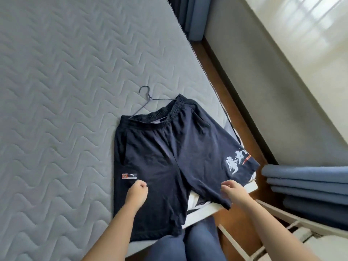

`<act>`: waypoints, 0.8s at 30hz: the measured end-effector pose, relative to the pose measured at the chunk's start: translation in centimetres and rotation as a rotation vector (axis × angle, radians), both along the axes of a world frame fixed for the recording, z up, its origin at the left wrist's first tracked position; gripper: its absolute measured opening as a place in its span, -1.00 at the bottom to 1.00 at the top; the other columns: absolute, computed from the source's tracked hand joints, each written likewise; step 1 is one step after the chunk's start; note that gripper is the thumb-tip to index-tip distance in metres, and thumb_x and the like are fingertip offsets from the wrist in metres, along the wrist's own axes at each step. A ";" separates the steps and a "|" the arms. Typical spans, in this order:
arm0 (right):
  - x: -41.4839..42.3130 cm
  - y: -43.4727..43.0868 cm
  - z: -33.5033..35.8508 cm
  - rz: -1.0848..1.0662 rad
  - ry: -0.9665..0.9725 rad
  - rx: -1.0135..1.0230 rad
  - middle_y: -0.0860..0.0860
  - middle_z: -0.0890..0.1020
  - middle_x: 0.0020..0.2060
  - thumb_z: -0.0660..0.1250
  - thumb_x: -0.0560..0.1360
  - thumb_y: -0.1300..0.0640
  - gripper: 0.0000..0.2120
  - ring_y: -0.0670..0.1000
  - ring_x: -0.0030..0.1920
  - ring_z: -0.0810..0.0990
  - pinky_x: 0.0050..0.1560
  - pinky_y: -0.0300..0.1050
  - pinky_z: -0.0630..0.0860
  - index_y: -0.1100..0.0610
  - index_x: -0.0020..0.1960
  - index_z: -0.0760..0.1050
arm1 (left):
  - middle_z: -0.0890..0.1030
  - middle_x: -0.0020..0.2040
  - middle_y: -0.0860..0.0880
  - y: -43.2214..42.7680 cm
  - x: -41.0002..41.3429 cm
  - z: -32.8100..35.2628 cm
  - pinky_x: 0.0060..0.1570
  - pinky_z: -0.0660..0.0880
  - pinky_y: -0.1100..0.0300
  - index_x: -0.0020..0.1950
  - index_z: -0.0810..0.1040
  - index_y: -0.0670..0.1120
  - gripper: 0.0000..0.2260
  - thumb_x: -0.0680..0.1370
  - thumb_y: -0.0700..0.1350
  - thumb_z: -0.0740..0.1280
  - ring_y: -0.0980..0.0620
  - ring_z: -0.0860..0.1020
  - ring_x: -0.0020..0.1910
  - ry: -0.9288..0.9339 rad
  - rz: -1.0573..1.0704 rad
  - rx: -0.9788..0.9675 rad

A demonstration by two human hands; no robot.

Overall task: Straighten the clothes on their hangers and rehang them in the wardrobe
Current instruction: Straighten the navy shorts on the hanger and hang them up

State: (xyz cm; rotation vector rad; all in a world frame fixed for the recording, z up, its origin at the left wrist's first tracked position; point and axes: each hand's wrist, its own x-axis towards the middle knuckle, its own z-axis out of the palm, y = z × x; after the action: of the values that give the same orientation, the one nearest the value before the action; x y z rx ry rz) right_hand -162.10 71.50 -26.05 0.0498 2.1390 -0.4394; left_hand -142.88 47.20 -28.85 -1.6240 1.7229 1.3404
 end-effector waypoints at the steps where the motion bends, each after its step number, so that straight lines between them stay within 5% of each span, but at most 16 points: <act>1: -1.5 -0.7 -0.9 0.009 0.000 -0.007 0.12 0.62 -0.06 0.22 0.49 0.19 -0.79 0.12 -0.08 0.61 0.03 -0.01 0.53 0.20 0.09 0.49 | 0.56 -0.05 -0.13 -0.6 -1.3 -0.2 -0.15 0.38 0.17 -0.12 0.47 -0.03 -0.87 0.51 -0.22 0.17 -0.11 0.49 -0.11 0.005 0.013 -0.020; 7: -11.0 -7.7 -4.9 0.169 0.030 -0.029 0.10 0.59 0.00 0.22 0.50 0.15 -0.79 0.07 -0.05 0.55 -0.08 -0.17 0.36 0.15 0.12 0.46 | 0.56 0.11 -0.14 -6.3 -5.9 -2.8 0.03 0.49 0.06 0.12 0.50 -0.15 -0.78 0.52 -0.23 0.16 -0.17 0.52 0.04 0.014 0.156 -0.222; 10: -15.4 -12.4 -7.1 0.262 0.089 -0.043 0.09 0.57 0.12 0.22 0.51 0.13 -0.69 0.09 0.10 0.54 0.00 -0.15 0.37 0.20 0.23 0.41 | 0.54 0.09 -0.13 -9.8 -7.5 -4.6 -0.11 0.50 0.10 0.14 0.48 -0.17 -0.77 0.53 -0.25 0.15 -0.16 0.50 0.02 -0.029 0.200 -0.309; 16: -22.3 -22.1 -10.8 0.410 0.279 -0.178 0.20 0.48 0.23 0.24 0.50 0.18 -0.63 0.15 0.22 0.46 0.18 -0.09 0.35 0.25 0.29 0.35 | 0.47 0.20 -0.31 -17.5 -10.0 -9.2 0.15 0.41 -0.09 0.22 0.43 -0.28 -0.70 0.49 -0.30 0.21 -0.29 0.46 0.15 -0.068 0.201 -0.500; 24: -25.6 -29.7 -14.9 0.527 0.311 -0.128 0.17 0.40 0.31 0.25 0.51 0.06 -0.51 0.18 0.30 0.38 0.27 0.01 0.32 0.16 0.39 0.26 | 0.41 0.29 -0.26 -22.0 -12.4 -13.1 0.23 0.36 -0.05 0.34 0.32 -0.22 -0.61 0.54 -0.15 0.22 -0.23 0.41 0.25 -0.092 0.116 -0.444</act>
State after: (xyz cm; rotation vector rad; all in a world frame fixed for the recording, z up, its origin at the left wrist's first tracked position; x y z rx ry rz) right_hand -187.69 41.75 -40.98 -0.6794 2.3065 -0.2800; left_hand -155.33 25.20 -41.93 -2.0137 1.9953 0.9540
